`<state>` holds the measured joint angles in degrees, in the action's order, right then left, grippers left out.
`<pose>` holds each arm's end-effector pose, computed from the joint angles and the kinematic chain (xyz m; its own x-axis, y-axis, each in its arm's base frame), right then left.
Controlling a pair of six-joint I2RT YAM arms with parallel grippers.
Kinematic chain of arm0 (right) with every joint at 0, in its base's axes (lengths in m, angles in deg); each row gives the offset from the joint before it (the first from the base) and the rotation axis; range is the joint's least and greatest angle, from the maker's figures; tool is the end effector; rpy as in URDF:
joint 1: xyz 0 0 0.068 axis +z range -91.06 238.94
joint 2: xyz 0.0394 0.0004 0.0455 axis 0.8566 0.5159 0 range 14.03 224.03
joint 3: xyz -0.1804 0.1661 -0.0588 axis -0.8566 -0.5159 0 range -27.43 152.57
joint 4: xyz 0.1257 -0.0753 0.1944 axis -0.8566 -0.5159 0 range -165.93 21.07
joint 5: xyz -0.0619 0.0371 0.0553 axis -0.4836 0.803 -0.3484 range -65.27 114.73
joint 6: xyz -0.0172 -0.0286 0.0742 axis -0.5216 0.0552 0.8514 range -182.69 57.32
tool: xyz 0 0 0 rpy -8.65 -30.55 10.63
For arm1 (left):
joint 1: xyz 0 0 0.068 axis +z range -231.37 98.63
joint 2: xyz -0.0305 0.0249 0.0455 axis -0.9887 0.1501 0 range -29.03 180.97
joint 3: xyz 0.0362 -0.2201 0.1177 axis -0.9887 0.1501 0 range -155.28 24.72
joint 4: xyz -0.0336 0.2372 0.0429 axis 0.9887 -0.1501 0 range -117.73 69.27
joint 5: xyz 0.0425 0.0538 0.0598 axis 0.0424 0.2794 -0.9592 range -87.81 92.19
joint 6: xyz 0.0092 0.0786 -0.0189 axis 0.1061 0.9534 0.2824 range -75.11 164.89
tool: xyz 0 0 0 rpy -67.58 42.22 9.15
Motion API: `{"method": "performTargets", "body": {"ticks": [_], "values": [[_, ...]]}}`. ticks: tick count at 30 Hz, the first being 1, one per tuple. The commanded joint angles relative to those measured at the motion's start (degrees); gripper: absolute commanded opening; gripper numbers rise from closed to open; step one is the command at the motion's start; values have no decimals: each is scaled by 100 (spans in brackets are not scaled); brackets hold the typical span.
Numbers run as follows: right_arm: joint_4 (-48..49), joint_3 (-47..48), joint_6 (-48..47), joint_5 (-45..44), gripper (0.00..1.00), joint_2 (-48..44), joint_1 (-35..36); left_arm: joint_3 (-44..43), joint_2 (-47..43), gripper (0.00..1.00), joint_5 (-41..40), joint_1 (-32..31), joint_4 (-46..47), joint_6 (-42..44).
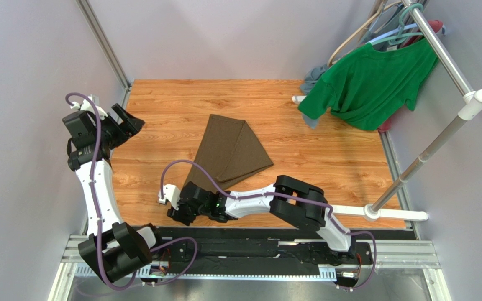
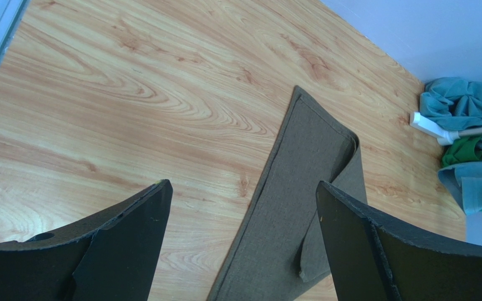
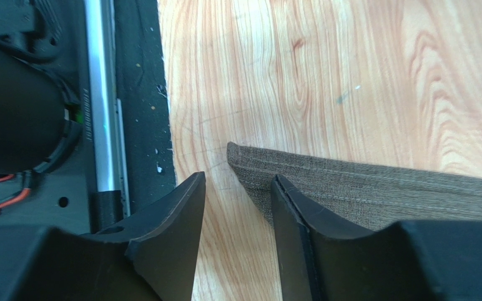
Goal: Fold the napkin, place the utensils inside, and roll it up
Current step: Fold the napkin
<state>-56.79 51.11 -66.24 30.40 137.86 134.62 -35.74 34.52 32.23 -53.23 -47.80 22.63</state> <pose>0.1112 0.4641 0.1180 -0.0740 -0.5391 -0.8390 -0.9911 0.1329 0.0020 0.2436 0.0901 0.3106 -0.3999 -0.5858 -0.7049 -0.1924 0.8056 -0.5603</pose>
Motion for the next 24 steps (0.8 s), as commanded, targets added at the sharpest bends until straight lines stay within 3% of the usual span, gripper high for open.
{"method": "performTargets", "body": {"ticks": [1, 11, 18, 21, 24], "values": [[245, 223, -137, 4, 45, 211, 0, -9, 0, 93, 160, -28, 237, -85], [-36, 416, -76, -365, 42, 405, -9, 9, -9, 93, 265, -37, 272, -112], [-256, 495, 74, -550, 31, 502, -80, 17, -9, 93, 344, -37, 316, -138], [-317, 539, 109, -558, 21, 537, -106, 17, -27, 93, 371, -37, 325, -138], [-361, 583, 135, -515, 4, 563, -124, 17, -27, 93, 397, -37, 334, -138]]}}
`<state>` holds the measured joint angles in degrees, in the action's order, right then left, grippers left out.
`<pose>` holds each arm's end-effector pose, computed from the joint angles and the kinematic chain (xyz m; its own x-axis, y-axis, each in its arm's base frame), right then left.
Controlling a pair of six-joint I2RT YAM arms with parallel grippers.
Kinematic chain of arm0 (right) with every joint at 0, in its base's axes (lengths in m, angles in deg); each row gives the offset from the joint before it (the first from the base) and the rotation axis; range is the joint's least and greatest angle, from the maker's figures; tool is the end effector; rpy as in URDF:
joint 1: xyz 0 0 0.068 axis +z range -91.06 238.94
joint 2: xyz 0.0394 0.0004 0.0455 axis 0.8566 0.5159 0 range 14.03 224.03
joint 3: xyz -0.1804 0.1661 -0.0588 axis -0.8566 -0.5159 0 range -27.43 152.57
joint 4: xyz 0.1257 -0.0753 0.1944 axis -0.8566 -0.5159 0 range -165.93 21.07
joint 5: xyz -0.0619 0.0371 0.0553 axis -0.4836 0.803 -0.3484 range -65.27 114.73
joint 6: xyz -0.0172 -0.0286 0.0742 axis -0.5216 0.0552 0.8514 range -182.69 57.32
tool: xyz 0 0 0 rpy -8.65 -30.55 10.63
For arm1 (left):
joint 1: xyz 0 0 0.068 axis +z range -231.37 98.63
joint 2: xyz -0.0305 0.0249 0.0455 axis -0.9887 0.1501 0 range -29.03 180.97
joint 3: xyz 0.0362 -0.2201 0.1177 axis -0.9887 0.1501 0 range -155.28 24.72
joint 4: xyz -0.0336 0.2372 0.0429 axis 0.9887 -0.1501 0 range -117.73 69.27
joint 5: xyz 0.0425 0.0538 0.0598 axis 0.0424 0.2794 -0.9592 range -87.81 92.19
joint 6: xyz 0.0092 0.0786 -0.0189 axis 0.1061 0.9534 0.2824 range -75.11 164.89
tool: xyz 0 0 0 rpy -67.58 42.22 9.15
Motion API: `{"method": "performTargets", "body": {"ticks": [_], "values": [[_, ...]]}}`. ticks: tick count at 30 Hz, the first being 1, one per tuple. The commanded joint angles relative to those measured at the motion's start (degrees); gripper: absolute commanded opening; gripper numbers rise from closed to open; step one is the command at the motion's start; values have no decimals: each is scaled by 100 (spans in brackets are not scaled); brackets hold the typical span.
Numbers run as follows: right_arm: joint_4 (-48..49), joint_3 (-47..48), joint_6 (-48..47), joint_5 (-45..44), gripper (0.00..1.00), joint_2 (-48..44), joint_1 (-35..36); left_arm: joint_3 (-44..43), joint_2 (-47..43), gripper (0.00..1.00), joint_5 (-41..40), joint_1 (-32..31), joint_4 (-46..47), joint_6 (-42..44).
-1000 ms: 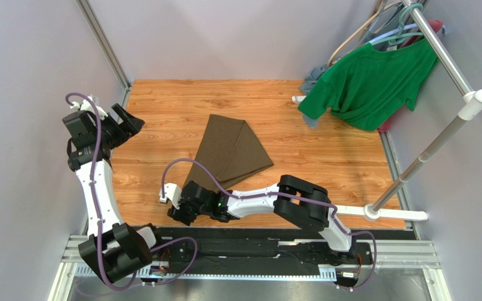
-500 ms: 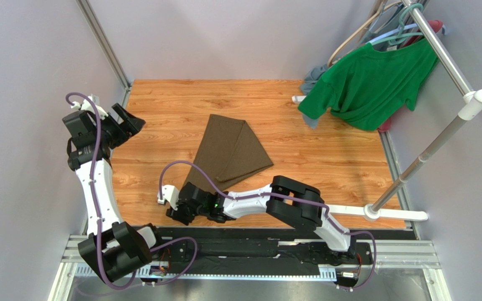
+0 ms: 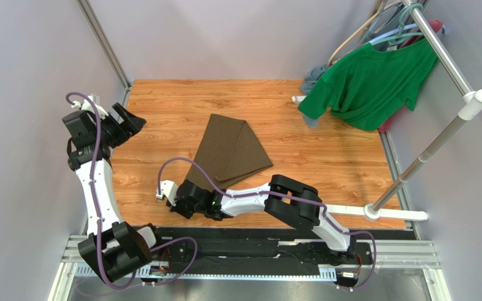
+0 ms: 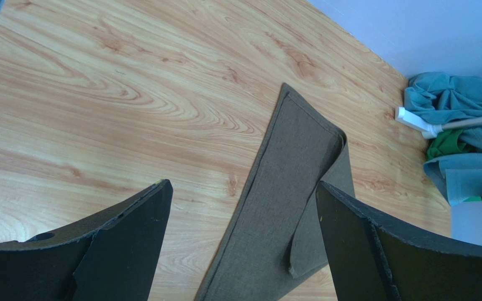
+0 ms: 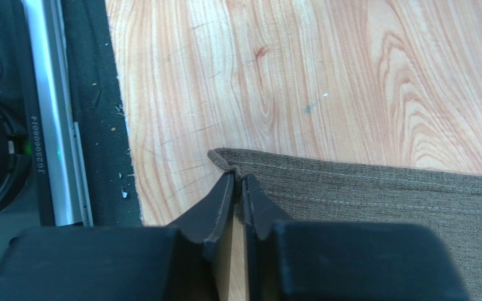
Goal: Fold the napkin, place the utensils inside, and roll it up
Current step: Fold the napkin
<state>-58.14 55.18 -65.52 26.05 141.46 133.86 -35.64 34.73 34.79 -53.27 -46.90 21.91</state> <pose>0.1257 0.4732 0.1087 -0.0975 -0.5517 -0.8283 -0.9763 0.2147 -0.0281 0.2452 0.0877 0.3118 -0.4072 -0.5903 -0.6969 -0.1547 0.7966 -0.5843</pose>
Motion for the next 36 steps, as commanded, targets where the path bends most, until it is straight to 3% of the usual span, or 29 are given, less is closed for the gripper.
{"method": "performTargets", "body": {"ticks": [1, 6, 15, 22, 36], "values": [[-217, 185, 81, -62, 1, 211, -56, 6, -49, 93, 159, -32, 253, -66], [-147, 194, 248, 149, 0, 115, -161, 15, -31, 93, 221, -41, 279, -83], [309, -60, 1486, 158, 0, -631, -592, 42, -40, 93, 212, -41, 315, -75], [767, -561, 2514, 377, 0, -1317, -1390, 42, -49, 93, 229, -41, 323, -66], [846, -1264, 2788, 167, 0, -2179, -2148, 68, -40, 93, 317, -32, 367, -119]]}}
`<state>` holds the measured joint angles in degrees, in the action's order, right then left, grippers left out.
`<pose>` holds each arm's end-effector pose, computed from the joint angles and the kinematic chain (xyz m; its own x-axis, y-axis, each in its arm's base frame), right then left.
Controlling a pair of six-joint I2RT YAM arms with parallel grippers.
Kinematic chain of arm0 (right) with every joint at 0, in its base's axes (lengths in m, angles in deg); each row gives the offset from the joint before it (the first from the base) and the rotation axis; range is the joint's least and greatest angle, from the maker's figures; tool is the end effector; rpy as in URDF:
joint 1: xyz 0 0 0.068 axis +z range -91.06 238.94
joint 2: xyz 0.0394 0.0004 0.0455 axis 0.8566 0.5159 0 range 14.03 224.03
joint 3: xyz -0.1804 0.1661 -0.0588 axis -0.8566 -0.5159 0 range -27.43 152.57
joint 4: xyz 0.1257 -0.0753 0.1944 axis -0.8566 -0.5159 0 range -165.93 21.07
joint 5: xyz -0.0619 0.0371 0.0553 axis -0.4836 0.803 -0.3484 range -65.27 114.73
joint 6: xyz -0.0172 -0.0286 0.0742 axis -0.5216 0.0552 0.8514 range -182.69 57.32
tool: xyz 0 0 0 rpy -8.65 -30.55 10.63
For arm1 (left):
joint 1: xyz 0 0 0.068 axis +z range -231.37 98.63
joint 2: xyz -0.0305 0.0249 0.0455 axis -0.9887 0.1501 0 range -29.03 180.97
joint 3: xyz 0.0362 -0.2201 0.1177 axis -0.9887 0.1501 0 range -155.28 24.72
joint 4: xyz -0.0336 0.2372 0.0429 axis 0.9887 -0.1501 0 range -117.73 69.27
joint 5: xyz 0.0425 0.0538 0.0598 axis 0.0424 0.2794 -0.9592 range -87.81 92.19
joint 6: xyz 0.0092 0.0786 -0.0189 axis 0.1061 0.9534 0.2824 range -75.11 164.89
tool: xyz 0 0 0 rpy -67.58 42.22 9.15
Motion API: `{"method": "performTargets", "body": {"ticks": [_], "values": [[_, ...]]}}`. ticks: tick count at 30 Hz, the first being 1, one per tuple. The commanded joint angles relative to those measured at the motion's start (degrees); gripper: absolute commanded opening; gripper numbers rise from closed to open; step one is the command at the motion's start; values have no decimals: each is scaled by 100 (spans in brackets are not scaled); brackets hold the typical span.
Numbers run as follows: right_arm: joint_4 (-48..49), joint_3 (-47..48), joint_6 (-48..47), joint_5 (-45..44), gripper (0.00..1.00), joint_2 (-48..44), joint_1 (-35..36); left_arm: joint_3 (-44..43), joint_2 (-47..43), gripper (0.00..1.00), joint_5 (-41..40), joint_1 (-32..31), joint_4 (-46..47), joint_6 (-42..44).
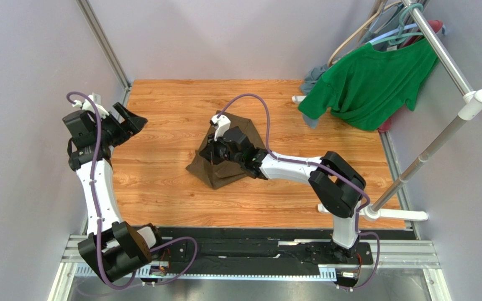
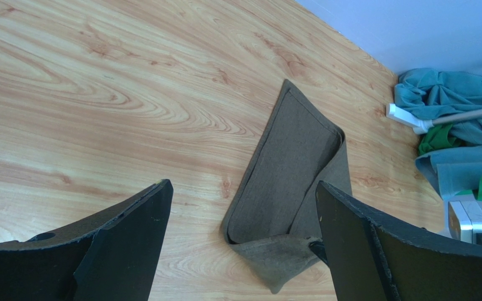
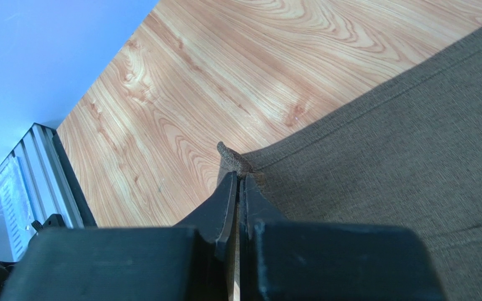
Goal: Fold the napkin, place the utensils inside, and roll it up
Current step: Fold the napkin
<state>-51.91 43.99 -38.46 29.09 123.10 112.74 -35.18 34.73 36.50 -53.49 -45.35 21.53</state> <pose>0.2612 0.3661 0.2016 -0.5372 -0.0412 -0.8424 -0.6866 0.6014 0.4084 0.2469 0.0855 0.3127 -0.4075 -0.5860 -0.7004 -0.1197 0.7946 -0.5953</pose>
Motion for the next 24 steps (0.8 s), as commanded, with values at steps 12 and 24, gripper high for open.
{"method": "performTargets", "body": {"ticks": [12, 24], "values": [[-84, -673, 188, -725, 0, -1178, -194, 31, -22, 93, 217, -19, 256, -126], [-436, -1226, 240, -1429, 0, -1881, -555, 40, -31, 93, 226, -19, 274, -126]]}}
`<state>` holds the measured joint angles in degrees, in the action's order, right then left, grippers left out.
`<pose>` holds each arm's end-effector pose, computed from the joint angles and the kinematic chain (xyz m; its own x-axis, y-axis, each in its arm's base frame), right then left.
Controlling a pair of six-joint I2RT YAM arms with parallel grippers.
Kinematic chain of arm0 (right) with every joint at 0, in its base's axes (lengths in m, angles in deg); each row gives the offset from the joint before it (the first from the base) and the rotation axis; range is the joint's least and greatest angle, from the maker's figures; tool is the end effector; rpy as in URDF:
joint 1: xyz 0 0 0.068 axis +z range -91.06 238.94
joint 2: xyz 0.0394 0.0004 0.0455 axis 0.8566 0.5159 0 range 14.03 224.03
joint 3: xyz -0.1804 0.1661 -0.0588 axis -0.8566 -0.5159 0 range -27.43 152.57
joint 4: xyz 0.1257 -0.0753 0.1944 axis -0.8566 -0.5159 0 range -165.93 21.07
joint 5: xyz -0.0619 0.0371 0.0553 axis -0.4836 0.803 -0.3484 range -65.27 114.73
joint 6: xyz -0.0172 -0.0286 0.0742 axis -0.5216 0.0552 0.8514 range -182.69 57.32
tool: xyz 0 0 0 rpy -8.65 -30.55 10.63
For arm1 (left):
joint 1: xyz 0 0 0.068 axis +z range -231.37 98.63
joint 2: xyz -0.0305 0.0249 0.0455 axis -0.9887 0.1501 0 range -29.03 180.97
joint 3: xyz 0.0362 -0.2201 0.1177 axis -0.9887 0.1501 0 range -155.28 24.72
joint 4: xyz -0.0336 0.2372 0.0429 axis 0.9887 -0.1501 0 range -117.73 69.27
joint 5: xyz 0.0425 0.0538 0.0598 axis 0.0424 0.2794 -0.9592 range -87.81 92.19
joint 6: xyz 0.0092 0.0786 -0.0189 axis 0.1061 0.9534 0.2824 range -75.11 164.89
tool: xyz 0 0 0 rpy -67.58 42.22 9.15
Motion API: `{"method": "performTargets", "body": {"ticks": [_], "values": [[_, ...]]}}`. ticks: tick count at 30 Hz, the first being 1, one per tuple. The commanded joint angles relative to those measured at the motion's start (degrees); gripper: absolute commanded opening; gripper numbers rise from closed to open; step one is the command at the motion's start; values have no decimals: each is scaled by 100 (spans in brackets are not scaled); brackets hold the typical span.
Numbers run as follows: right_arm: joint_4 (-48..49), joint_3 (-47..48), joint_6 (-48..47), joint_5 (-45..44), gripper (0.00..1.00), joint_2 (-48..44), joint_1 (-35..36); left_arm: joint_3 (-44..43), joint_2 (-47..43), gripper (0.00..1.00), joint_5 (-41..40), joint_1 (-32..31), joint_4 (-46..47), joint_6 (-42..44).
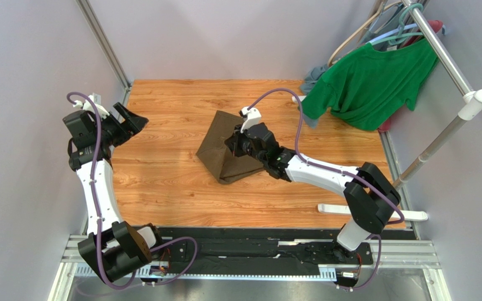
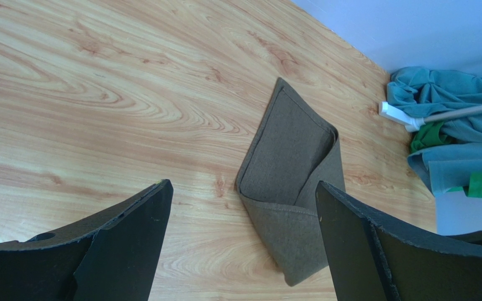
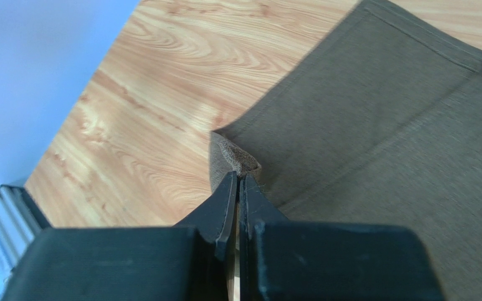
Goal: Fold the napkin, place the utensils inside, and roll it up
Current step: Fold the napkin
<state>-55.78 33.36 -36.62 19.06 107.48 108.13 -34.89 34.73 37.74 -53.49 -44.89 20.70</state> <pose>0.2620 0.2929 0.2362 -0.5003 0.0897 -0.8612 -0.5259 0.7587 0.3845 0.2471 0.0842 0.3123 -0.4119 -0.5950 -0.6901 -0.1061 0.7835 -0.6122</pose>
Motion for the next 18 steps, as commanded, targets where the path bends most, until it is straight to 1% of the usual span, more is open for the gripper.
{"method": "performTargets", "body": {"ticks": [1, 9, 18], "values": [[-49, -199, 48, -513, 0, -362, -102, 20, -31, 93, 93, -19, 228, -42], [-163, -594, 92, -874, 0, -635, -331, 20, -22, 93, 110, -19, 228, -51], [-93, -1078, 92, -1287, 0, -714, -630, 38, -5, 93, 110, -19, 237, -51]]}}
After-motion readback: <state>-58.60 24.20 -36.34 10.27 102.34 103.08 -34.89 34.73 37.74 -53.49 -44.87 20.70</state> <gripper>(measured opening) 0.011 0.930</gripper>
